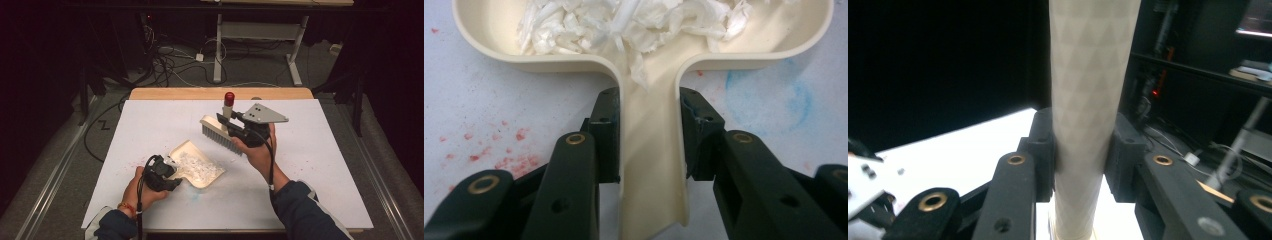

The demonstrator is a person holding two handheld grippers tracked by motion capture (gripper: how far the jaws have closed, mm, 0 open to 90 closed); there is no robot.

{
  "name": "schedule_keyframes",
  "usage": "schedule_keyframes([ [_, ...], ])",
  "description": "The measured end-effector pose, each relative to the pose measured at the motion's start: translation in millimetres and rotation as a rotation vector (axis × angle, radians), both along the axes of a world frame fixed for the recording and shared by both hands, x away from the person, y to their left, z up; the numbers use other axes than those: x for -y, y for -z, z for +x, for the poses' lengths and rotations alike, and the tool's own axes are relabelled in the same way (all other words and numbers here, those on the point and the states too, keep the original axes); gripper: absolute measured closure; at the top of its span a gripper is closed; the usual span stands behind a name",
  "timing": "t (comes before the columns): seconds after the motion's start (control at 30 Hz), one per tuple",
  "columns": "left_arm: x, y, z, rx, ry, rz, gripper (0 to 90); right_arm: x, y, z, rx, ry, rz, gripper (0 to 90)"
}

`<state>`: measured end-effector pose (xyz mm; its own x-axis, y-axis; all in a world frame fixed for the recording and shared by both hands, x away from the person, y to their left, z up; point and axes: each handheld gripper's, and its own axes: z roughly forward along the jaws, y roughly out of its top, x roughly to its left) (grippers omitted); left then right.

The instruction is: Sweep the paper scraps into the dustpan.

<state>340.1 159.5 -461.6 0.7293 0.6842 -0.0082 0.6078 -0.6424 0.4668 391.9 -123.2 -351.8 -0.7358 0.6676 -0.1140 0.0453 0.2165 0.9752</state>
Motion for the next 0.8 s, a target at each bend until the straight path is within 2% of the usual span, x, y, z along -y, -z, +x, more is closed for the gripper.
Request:
schedule_keyframes([
  [0.27,-4.3,-1.1,-9.3,-0.008,0.014,0.010,63.6,42.2,15.2,-21.0,-0.033,0.066,-0.083,70.6],
  [0.3,-4.3,-1.1,-9.3,-0.008,0.014,0.010,63.6,42.2,15.2,-21.0,-0.033,0.066,-0.083,70.6],
  [0.33,-4.7,-1.3,-10.0,-0.009,0.016,0.011,63.6,51.3,19.0,-28.2,-0.044,0.076,-0.115,70.6],
  [0.4,-4.7,-1.3,-11.3,-0.010,0.016,0.015,63.6,55.3,21.0,-31.3,-0.051,0.088,-0.124,70.6],
  [0.43,-4.6,-1.1,-11.5,-0.009,0.014,0.013,63.6,60.6,25.6,-37.1,-0.074,0.096,-0.136,70.6],
  [0.57,-3.3,-0.6,-11.3,-0.010,0.012,0.019,63.6,58.5,33.0,-46.2,-0.102,0.097,-0.147,70.6],
  [0.6,-2.3,-0.6,-11.1,-0.010,0.012,0.022,63.6,50.5,36.4,-50.9,-0.116,0.078,-0.146,70.6],
  [0.7,-0.9,-0.3,-10.9,-0.006,0.013,0.020,63.6,34.6,38.3,-55.2,-0.100,0.051,-0.166,70.6],
  [0.8,-1.4,0.0,-10.9,-0.006,0.013,0.015,63.6,17.8,40.2,-56.4,-0.100,0.016,-0.164,70.5],
])
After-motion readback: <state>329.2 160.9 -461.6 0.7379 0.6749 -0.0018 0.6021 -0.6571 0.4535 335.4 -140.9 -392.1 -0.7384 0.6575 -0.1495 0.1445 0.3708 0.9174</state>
